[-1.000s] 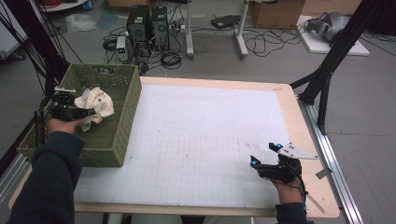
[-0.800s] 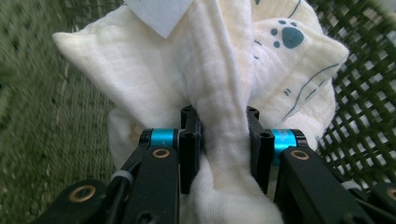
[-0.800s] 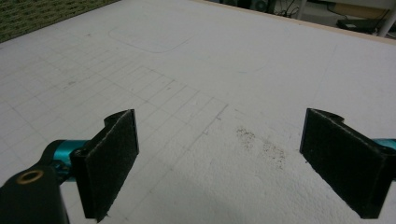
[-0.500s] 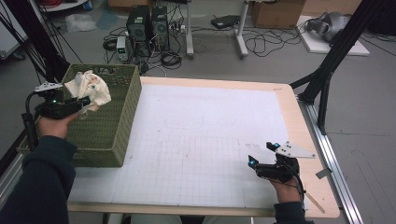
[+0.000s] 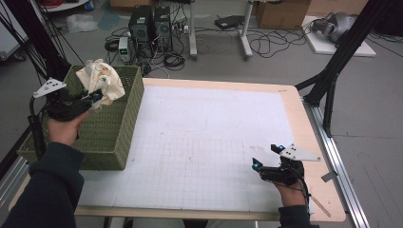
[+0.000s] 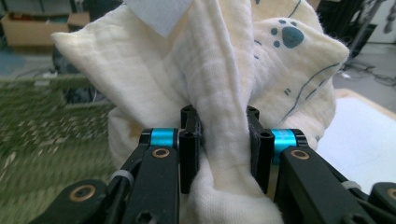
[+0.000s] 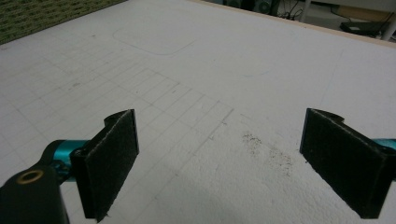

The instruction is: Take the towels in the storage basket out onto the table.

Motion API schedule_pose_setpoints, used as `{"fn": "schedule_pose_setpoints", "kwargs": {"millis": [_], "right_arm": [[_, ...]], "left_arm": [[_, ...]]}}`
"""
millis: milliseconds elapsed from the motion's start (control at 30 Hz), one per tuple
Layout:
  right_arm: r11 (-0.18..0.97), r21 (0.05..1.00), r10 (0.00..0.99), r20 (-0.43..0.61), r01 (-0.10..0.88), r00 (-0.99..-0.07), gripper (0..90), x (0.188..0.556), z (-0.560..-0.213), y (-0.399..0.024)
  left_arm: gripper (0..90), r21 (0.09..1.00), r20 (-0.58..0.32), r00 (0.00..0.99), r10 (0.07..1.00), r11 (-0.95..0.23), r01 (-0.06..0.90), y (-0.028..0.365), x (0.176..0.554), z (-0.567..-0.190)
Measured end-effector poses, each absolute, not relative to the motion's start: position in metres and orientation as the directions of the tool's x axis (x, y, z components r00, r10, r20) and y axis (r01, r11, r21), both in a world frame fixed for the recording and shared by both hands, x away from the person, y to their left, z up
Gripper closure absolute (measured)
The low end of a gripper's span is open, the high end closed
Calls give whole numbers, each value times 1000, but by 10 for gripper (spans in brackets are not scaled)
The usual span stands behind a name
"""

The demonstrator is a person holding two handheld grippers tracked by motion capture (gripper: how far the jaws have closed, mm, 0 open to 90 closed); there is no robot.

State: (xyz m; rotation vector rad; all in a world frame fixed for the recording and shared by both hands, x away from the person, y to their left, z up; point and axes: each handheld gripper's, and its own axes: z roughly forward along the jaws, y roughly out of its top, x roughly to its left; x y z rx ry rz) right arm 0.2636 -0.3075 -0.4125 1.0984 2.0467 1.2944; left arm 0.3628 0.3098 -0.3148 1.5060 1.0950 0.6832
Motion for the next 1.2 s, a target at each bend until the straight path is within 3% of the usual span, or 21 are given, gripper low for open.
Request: {"fn": "schedule_pose_setpoints", "kwargs": {"millis": [200, 467, 733, 1200], "right_arm": [[222, 902, 827, 28, 371, -561, 109, 264, -412, -308], [221, 904, 828, 25, 366, -560, 109, 263, -411, -310], [220, 903, 829, 26, 369, -559, 109, 263, -411, -311], [203, 907, 840, 33, 369, -542, 109, 260, -409, -319]], "left_arm": [[716, 980, -121, 496, 860, 25, 196, 279, 356, -302], [716, 984, -87, 600, 795, -24, 175, 229, 349, -301], [715, 976, -70, 683, 727, -91, 197, 164, 351, -323], [714, 940, -86, 742, 665, -191, 281, 96, 351, -373]]}}
